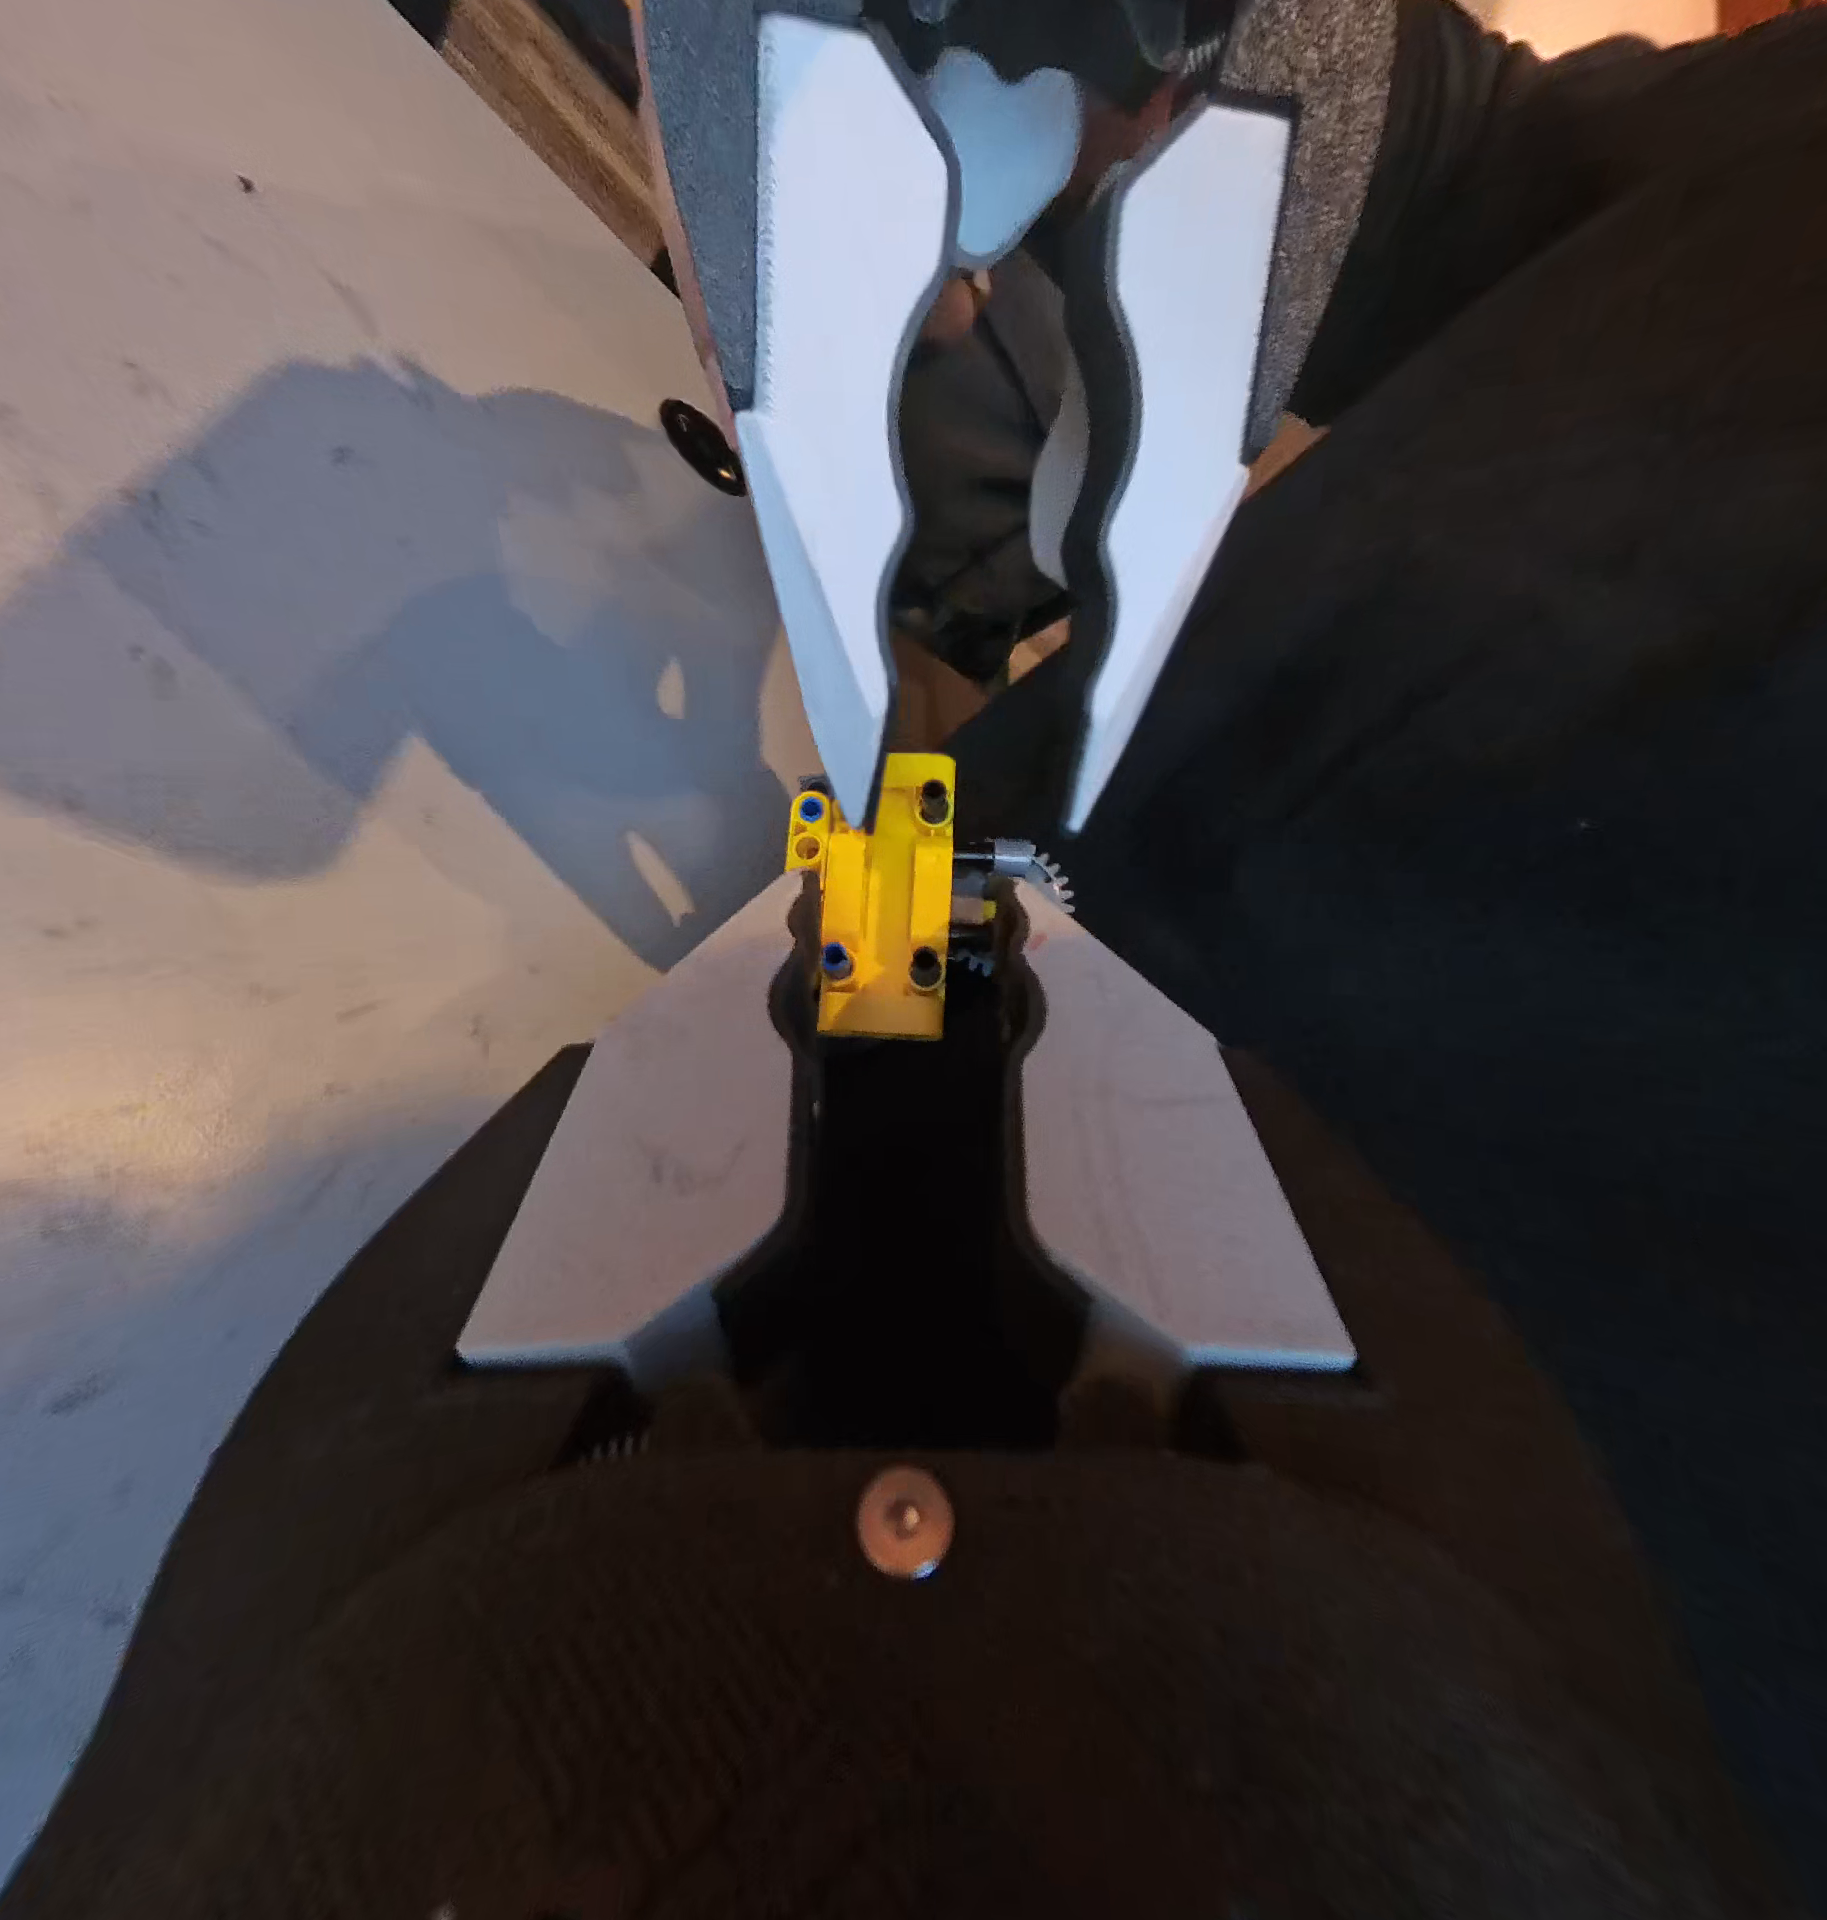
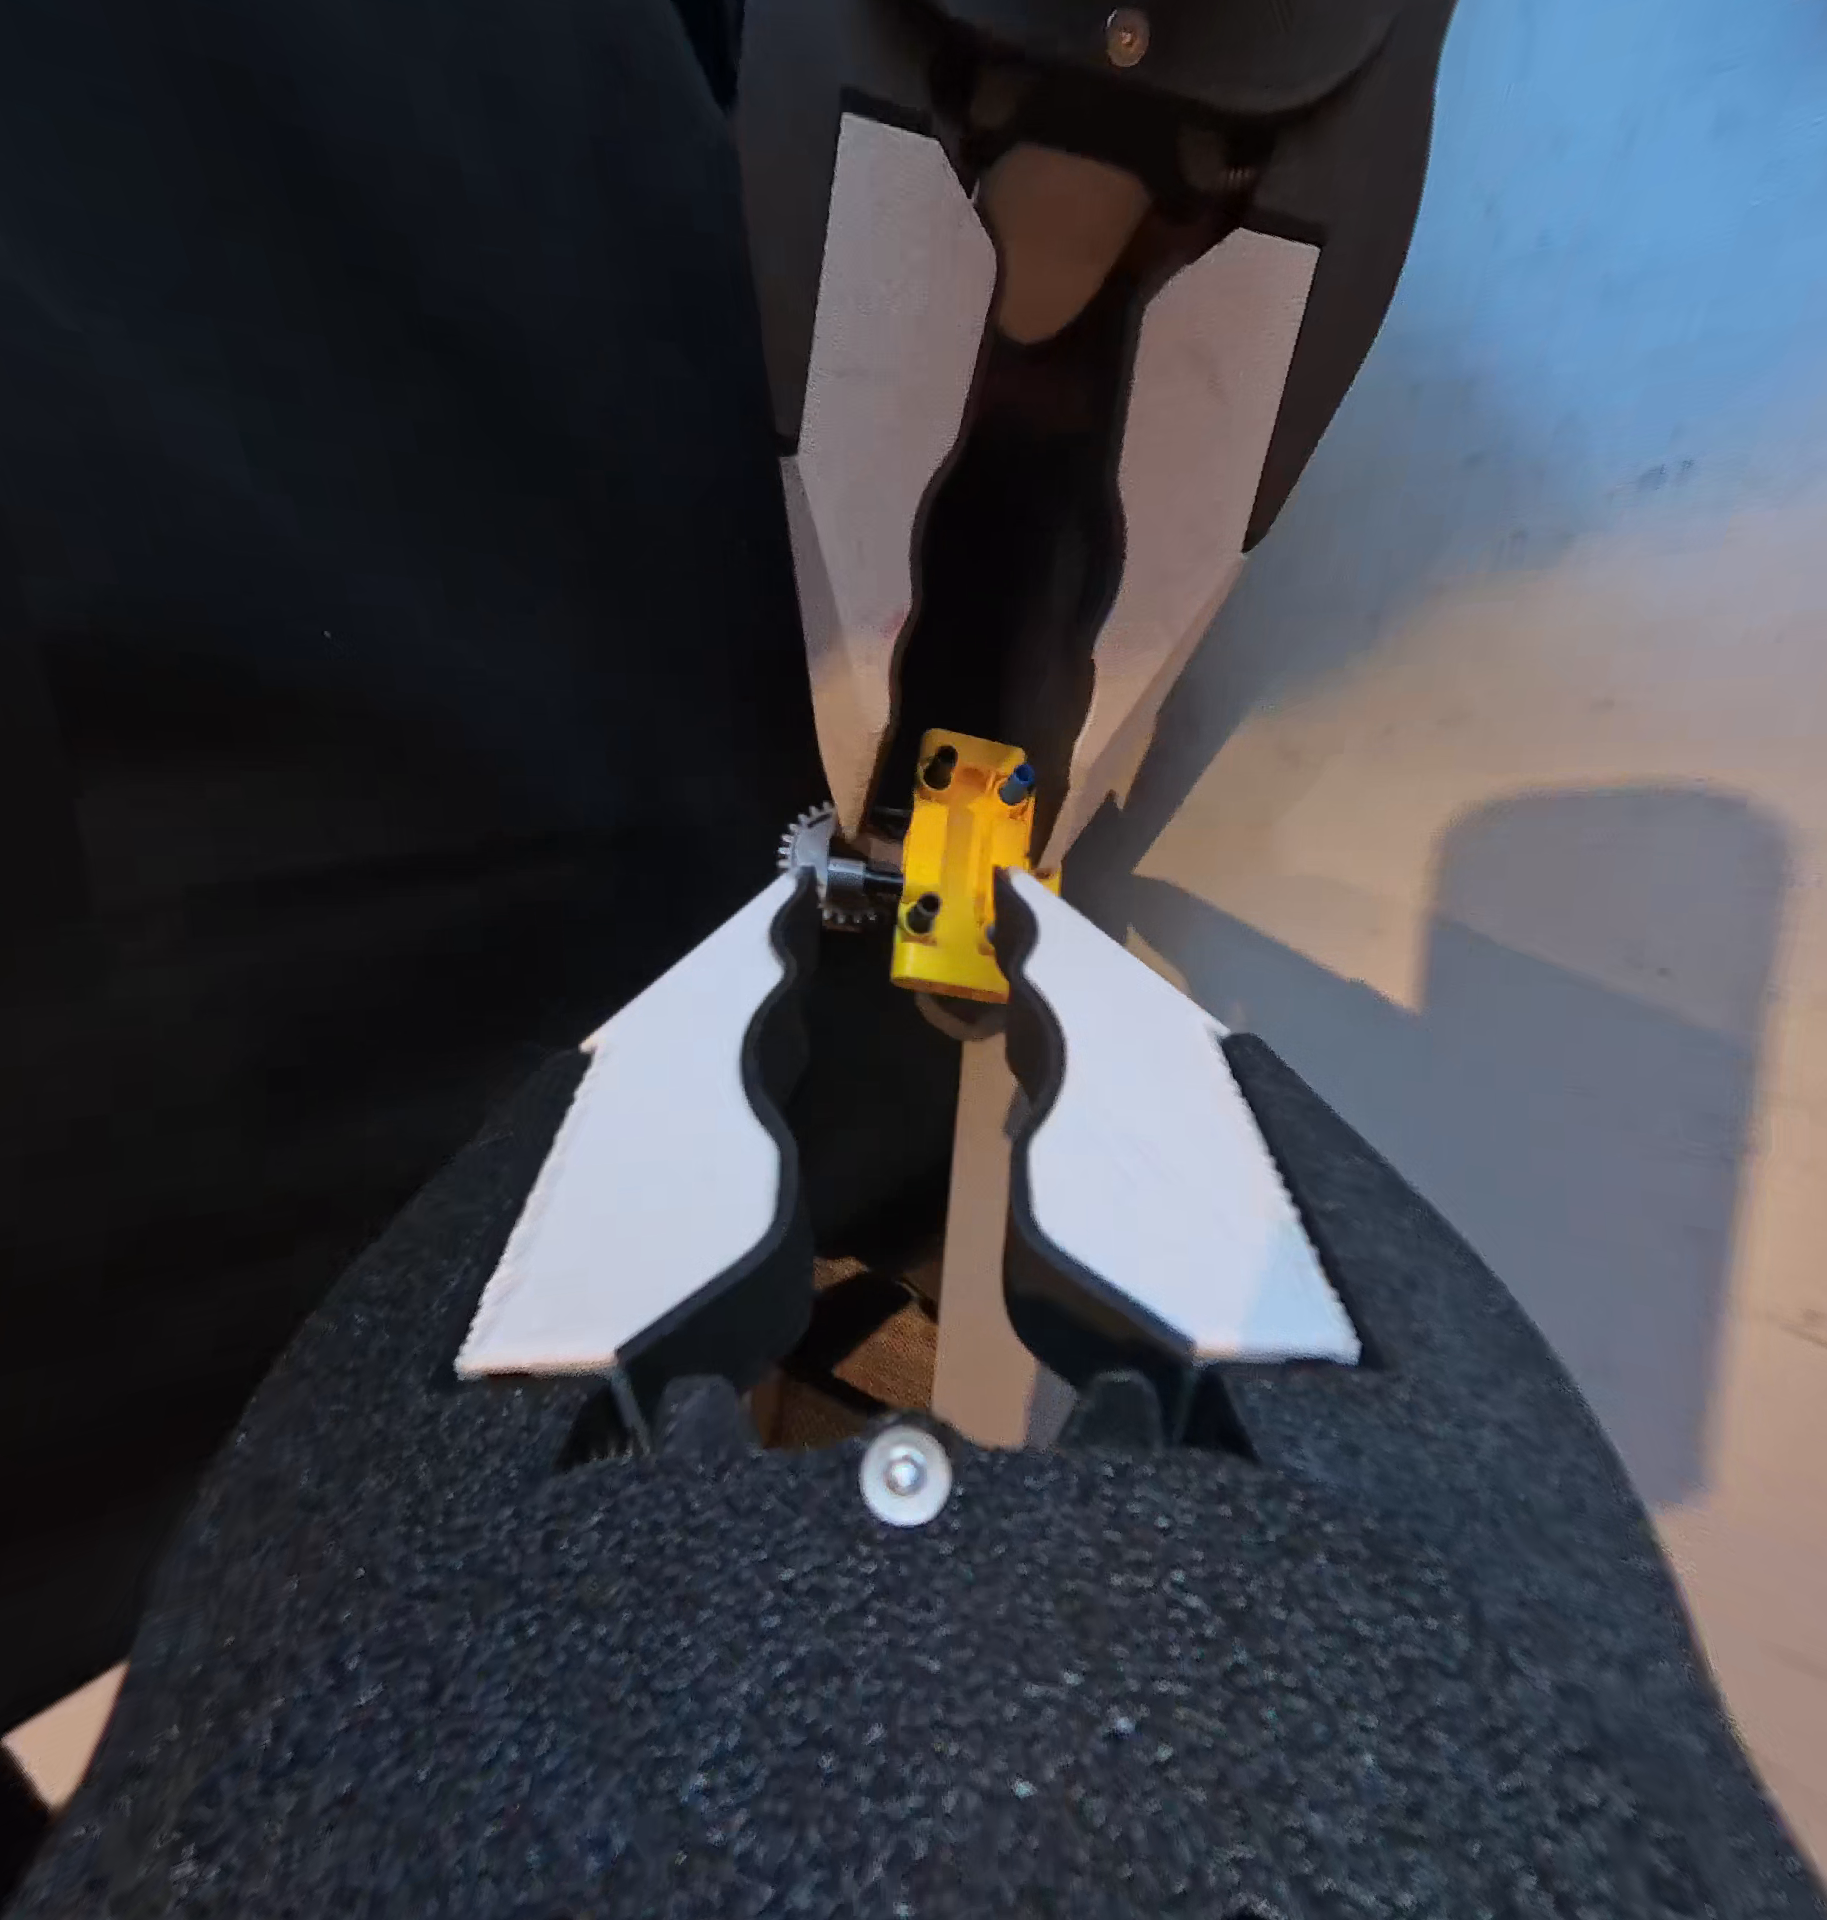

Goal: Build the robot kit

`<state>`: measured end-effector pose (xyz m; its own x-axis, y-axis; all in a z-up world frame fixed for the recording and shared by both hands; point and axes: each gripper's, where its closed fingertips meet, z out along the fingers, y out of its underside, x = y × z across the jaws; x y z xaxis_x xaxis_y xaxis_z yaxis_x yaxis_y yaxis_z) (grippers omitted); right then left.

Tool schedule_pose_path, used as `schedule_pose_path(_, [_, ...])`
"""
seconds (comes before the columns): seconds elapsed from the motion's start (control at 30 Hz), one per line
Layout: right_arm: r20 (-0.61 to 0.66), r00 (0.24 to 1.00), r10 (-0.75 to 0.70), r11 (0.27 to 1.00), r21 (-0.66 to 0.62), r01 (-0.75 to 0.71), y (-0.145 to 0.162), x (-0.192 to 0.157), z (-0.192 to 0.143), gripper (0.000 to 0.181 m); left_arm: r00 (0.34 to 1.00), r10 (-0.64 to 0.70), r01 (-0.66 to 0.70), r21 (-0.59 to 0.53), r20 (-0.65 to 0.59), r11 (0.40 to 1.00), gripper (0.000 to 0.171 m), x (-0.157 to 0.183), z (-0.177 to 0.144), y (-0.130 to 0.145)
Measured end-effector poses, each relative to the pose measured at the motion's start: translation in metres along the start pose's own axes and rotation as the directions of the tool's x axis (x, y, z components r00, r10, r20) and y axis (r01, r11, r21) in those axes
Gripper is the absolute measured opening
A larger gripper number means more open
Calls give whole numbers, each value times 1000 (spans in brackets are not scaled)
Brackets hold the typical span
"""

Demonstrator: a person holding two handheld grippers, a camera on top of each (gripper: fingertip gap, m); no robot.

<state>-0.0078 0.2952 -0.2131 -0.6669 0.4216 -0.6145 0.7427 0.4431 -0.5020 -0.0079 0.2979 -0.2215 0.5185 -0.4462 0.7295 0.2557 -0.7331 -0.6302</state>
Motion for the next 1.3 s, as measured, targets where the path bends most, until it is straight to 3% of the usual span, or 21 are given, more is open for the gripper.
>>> schedule_pose_path(0.07, [0,1000,-15,999,-32,15,3,0,-3,26,1000,16,-17,-15,-22,1000,35,5,0,-2])
schedule_pose_path(0.2, [57,998,-26,997,-73,30,8,-6,3,24,990,-4,5,3,-143,1000,24,24,-8,-12])
schedule_pose_path(0.27, [63,998,-28,998,-52,31,5,-3,5,19,996,16,-18,-19,-93,1000,17,17,-7,-11])
schedule_pose_path(0.5, [78,997,-4,1000,-2,4,7,1,5,18,997,68,-72,-148,-30,986,27,5,-2,0])
schedule_pose_path(0.6, [98,995,-10,1000,-2,11,10,-1,7,18,996,65,-78,-211,-68,974,28,8,-1,6])
schedule_pose_path(0.77, [93,996,-9,1000,13,8,9,1,6,19,989,72,-99,-216,-130,971,24,5,0,3])
schedule_pose_path(0.87, [30,1000,-9,999,38,8,7,7,-2,23,986,8,-39,-182,-164,983,24,-1,-1,-2])
schedule_pose_path(0.97, [-63,997,-39,994,95,45,-1,7,-11,46,988,-20,-2,-142,-154,990,23,-8,-3,-9])
schedule_pose_path(1.03, [-171,982,-79,994,67,92,3,14,-7,57,990,-17,-1,-130,-141,992,24,-10,-3,-11])
schedule_pose_path(1.13, [-250,959,-135,987,49,151,5,17,-1,35,990,-25,6,-136,-142,991,24,-9,-1,-12])
schedule_pose_path(1.3, [-206,976,-72,989,110,96,4,16,-1,35,993,9,-21,-108,-116,994,23,-10,-1,-15])
